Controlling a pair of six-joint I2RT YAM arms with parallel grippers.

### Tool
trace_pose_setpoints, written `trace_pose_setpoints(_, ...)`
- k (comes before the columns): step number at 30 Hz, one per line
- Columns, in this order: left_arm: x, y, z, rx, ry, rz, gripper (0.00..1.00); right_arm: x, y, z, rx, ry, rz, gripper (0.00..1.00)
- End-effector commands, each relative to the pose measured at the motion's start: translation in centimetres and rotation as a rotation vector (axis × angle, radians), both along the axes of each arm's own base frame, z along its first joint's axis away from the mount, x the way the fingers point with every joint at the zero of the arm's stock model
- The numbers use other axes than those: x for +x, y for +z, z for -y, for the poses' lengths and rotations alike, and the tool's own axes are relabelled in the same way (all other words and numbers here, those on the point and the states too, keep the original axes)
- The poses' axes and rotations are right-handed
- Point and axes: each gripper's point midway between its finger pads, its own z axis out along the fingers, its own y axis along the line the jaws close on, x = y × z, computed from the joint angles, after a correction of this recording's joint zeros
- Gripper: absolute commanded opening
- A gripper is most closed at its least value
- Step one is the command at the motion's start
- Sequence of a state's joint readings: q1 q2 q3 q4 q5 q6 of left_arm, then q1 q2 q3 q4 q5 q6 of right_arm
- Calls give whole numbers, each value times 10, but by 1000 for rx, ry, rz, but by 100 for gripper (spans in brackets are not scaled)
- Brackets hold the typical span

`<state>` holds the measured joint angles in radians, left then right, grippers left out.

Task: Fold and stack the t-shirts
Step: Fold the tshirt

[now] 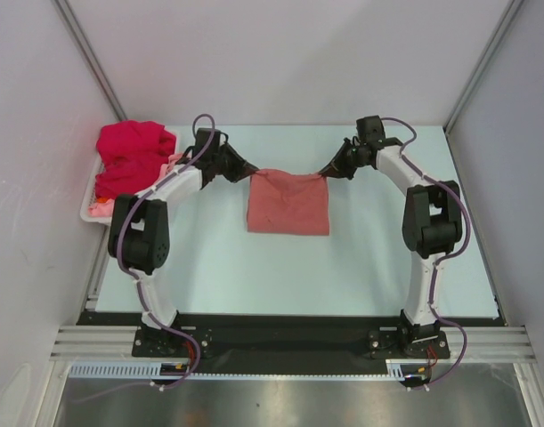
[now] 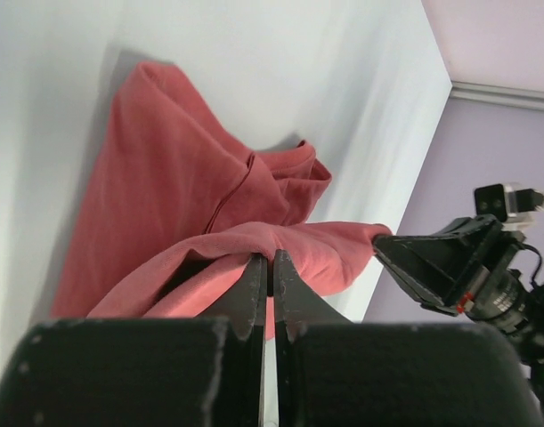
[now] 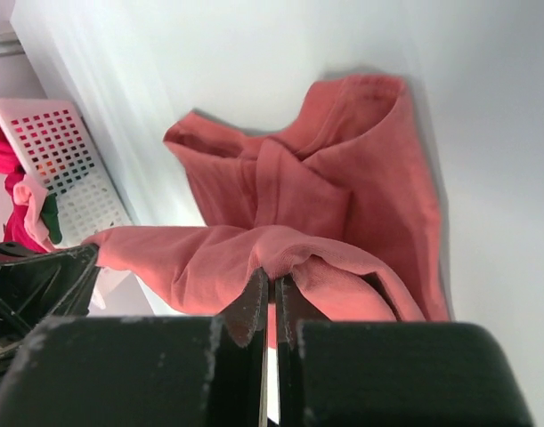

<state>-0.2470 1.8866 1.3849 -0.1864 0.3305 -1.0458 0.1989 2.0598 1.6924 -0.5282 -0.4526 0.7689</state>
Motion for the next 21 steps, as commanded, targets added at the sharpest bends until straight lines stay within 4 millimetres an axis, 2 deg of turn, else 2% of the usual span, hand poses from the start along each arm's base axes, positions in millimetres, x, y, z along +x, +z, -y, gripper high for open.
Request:
trace_pose_setpoints(1,21,16,8,-56,-31,50,0,16,9,-3,42,17,35,0)
trace_pose_setpoints(7,29,-4,10,-66,-25,7,0,22,-8,1,45,4,10,0)
trace_pose_setpoints(14,39,-14,-4,-45,12,-4,0,32,-24,4,65,7,-9,1)
trace_pose_setpoints(21,45,-30,-3,-76,29,-51,0,39,-38,5,94,-15,-42,3)
